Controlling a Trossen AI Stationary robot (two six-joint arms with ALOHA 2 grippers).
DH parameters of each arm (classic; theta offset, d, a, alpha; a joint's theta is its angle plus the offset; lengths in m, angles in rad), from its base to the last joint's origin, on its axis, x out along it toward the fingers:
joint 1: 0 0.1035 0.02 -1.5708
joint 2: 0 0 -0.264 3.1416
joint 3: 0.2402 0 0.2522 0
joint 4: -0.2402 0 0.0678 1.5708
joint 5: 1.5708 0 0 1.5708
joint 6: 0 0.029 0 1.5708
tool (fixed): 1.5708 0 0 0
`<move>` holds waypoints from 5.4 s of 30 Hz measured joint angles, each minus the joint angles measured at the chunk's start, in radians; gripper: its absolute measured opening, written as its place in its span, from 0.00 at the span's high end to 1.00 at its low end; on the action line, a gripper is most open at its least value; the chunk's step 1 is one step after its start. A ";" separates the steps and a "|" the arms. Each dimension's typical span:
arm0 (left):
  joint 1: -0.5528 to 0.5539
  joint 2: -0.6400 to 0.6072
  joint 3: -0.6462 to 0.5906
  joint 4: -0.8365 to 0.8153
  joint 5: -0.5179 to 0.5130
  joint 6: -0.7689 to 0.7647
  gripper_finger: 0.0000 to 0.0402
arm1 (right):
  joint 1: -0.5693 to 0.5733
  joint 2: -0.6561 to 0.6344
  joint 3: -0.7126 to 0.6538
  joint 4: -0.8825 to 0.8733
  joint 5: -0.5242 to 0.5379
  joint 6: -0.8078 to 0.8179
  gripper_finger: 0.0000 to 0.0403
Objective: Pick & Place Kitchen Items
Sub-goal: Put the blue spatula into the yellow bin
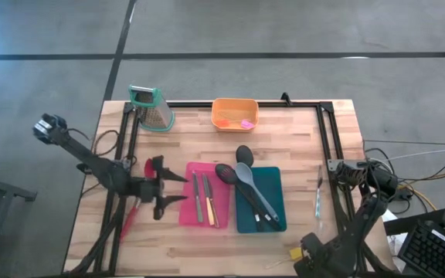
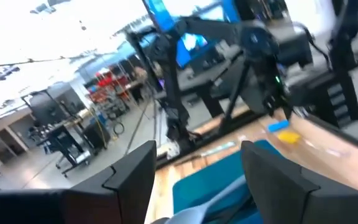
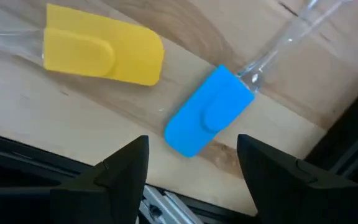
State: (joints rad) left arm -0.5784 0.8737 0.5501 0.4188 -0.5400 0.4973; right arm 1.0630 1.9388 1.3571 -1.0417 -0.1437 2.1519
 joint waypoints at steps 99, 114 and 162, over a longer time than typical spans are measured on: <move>0.001 -0.276 -0.177 0.069 0.000 -0.083 0.41 | -1.318 -0.374 -0.005 0.258 0.473 -1.852 0.96; 0.001 -0.276 -0.177 0.130 0.000 -0.060 0.41 | -1.531 -0.189 0.049 0.391 0.363 -2.131 0.96; 0.001 -0.276 -0.177 0.141 -0.001 -0.039 0.41 | -1.600 0.520 0.820 -0.316 0.222 -2.190 0.87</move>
State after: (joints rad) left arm -0.5774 0.5980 0.3729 0.5602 -0.5408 0.4587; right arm -0.5365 2.4592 2.1770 -1.3579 0.0784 -0.0376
